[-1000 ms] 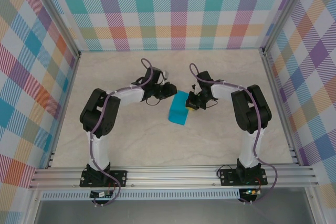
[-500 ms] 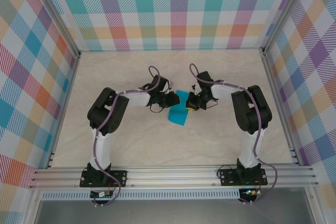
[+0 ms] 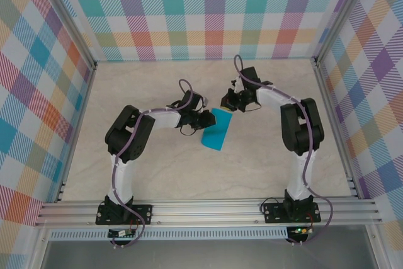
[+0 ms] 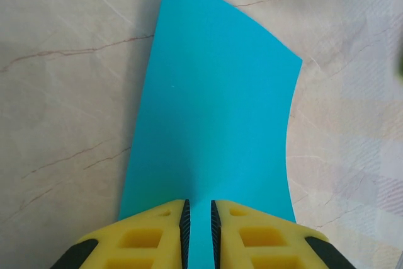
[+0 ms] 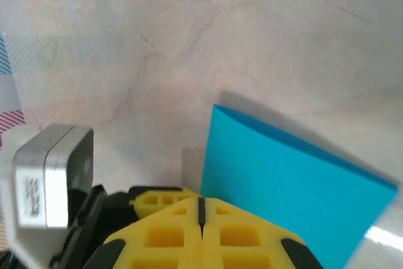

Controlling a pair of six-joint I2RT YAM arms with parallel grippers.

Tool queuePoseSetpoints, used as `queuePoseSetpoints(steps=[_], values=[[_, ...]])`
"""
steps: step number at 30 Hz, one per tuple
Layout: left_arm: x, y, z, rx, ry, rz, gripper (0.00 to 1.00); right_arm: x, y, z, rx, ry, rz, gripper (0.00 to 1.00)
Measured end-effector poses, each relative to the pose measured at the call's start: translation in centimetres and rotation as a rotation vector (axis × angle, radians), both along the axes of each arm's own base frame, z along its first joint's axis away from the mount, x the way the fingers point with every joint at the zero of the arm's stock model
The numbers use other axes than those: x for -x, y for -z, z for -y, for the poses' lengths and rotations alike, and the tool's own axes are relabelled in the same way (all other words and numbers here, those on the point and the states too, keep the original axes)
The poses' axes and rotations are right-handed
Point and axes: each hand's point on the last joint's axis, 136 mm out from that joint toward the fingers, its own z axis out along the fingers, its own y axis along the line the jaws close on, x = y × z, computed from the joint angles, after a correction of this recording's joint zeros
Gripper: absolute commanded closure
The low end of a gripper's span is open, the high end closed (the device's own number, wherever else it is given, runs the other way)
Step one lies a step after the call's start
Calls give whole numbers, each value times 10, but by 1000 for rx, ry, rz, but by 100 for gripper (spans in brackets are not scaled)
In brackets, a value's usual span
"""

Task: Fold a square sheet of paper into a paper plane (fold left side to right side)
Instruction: Hold the square sheet of paper at the center of the table, then first fold the square sheet of paper in half at the center of the table.

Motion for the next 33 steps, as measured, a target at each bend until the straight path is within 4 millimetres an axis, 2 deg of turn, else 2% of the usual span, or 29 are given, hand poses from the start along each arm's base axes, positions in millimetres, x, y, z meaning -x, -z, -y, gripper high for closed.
queuePoseSetpoints(steps=[3,9,16,20,33], values=[[0,0,0,0,0,0,81,-1,19,-12,5,-23,-32,99],[0,0,0,-1,3,2,81,11,51,-16,44,-39,-121,99],[3,-1,-1,-3,22,27,81,9,51,-17,89,-41,-151,99],[20,0,-11,-17,42,28,81,9,52,-15,115,-37,-152,99],[97,4,-49,-42,117,-24,81,12,52,-15,131,-39,-164,99]])
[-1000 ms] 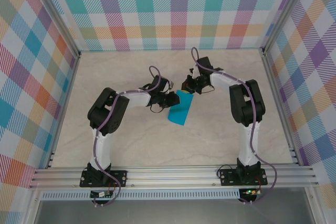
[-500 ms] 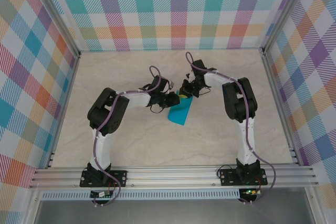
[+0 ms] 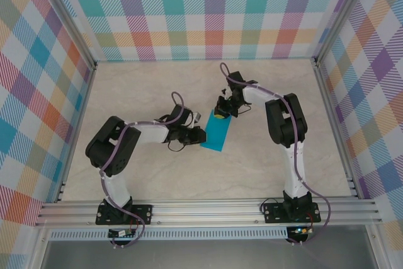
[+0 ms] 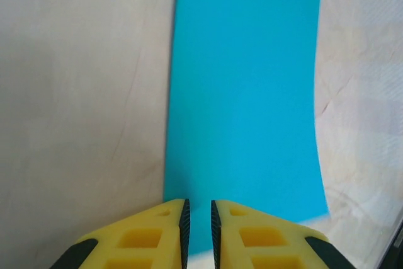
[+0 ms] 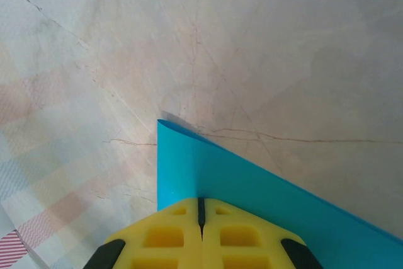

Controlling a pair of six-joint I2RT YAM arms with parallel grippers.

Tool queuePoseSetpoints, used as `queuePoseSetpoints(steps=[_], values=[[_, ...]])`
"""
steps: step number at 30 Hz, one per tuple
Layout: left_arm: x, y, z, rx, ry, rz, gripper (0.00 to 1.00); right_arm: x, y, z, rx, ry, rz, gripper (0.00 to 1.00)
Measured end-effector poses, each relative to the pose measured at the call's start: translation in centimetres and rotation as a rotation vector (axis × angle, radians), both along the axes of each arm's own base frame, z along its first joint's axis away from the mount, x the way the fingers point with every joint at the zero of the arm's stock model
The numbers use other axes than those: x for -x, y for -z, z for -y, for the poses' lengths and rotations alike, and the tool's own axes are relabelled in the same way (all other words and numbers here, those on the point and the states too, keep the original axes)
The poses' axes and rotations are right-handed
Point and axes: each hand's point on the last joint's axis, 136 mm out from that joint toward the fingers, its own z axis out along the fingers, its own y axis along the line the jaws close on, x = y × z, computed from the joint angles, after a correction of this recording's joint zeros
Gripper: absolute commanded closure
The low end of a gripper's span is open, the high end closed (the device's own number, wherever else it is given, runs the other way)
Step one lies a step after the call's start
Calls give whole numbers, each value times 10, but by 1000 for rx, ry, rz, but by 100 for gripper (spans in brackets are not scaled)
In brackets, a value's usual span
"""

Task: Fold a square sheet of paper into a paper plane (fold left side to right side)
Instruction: First fold the square sheet of paper in half at the center of the table.

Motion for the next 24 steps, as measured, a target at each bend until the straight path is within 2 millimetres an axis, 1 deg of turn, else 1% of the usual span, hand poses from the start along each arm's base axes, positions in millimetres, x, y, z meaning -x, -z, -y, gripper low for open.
queuePoseSetpoints(steps=[3,7,9,11,14,16,18,20,22,24], values=[[15,1,-8,-8,6,-17,80,1,0,-1,0,-3,0,99],[27,0,-15,-22,8,-36,79,1,0,-2,-1,-12,4,99],[31,-5,-18,-28,8,-41,77,2,-1,-4,-7,-22,9,97],[32,-16,-19,-20,8,-24,73,2,-1,-4,-12,-30,14,93],[26,-39,-19,-13,-4,21,66,1,-5,-4,-13,-48,34,67],[14,-58,-15,-5,-23,56,65,-1,-18,-2,0,-61,74,52],[1,-73,-10,5,-40,88,63,-3,-40,3,22,-66,136,38],[-13,-82,-6,10,-63,107,63,-3,-74,12,46,-59,226,26],[-24,-82,-2,7,-82,107,63,7,-108,24,65,-49,307,15],[-32,-72,1,-9,-96,85,61,23,-134,37,78,-33,370,0]])
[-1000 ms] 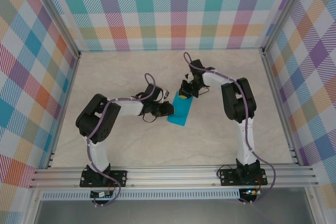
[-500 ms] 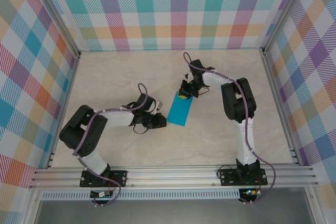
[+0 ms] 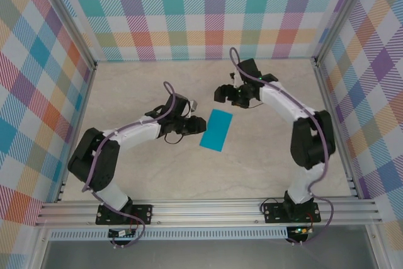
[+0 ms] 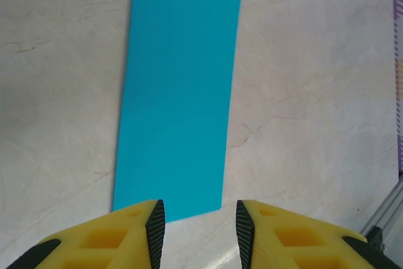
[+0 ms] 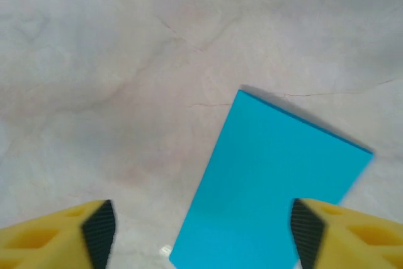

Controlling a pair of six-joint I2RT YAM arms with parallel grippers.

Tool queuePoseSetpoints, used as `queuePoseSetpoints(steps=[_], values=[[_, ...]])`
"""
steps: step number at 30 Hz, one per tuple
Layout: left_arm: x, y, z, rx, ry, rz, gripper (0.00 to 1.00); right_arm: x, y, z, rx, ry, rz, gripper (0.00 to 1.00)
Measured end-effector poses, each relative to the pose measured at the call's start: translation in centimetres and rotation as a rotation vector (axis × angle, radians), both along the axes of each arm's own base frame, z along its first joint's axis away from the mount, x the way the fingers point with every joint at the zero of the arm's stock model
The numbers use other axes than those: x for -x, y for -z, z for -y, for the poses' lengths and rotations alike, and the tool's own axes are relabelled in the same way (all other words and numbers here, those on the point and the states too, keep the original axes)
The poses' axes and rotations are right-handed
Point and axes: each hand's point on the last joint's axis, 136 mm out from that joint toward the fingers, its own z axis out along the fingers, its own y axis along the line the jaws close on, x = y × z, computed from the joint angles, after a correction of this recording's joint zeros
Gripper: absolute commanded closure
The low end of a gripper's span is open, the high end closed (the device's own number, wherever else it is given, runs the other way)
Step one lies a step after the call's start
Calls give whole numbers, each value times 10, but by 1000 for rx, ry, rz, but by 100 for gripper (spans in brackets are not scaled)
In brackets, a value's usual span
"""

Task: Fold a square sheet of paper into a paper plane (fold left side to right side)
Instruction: First fold the square sheet of paper in half at the center of the table, then rotate the square sheet of paper at the center of the table.

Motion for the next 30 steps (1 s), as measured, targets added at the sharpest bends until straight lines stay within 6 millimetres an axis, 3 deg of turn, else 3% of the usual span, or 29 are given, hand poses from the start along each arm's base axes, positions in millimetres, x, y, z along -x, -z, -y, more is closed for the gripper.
queuePoseSetpoints(steps=[3,9,12,19,23,30], values=[[-4,23,1,-32,-17,-52,55,28,-3,17,19,25,10,0],[-4,51,-4,-92,-49,-116,48,90,62,47,150,50,-156,0],[-8,53,-2,-114,-53,-119,46,107,68,58,196,62,-179,0],[-9,55,9,-152,-40,-116,45,107,43,71,223,99,-88,0],[-2,64,10,-195,-31,-134,44,108,40,75,238,112,-82,0],[0,63,15,-201,-26,-130,44,110,39,81,259,124,-82,0]])
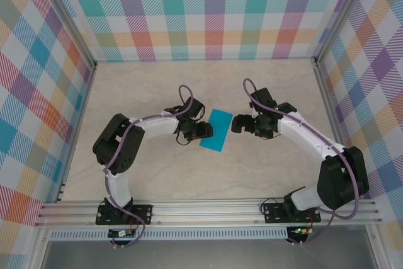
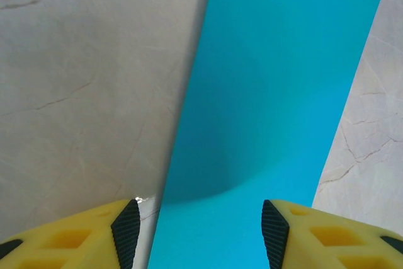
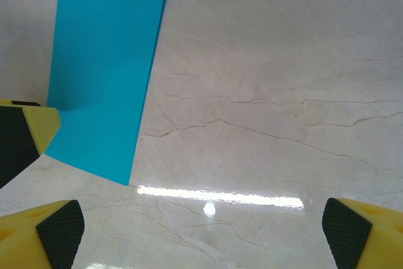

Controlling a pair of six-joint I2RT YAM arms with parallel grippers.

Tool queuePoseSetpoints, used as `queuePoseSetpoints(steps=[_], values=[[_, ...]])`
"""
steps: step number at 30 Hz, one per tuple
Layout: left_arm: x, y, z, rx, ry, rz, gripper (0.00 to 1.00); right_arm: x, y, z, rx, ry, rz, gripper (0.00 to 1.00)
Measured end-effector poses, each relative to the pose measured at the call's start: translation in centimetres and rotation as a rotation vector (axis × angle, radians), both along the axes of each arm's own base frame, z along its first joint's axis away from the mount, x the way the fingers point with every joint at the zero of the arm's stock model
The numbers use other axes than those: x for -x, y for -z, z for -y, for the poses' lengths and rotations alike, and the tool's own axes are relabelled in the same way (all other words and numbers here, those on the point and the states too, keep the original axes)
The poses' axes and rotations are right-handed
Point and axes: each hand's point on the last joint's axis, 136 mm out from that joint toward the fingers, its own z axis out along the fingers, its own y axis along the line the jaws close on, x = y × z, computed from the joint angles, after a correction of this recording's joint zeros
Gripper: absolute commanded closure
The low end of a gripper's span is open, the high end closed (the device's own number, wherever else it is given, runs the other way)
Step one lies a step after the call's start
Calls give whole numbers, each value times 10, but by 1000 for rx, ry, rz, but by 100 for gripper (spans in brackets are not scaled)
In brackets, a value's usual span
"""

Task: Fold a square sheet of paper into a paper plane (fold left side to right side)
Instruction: Rotate the square sheet of paper at the center of the table, then fold the triangle a second time at the center of the table.

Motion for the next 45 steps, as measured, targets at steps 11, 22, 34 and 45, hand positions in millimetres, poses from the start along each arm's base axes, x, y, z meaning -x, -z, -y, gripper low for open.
queuePoseSetpoints(steps=[11,22,34,45], values=[[32,-1,30,21,62,-34,44,0,-1,3,13,6,3,0],[50,-5,24,-34,67,-49,30,2,-1,-2,-14,-2,-5,0],[24,-51,16,63,34,9,52,0,-5,-21,-121,-21,-15,0],[-64,-18,29,147,-8,15,76,8,6,-24,-141,-26,-48,0]])
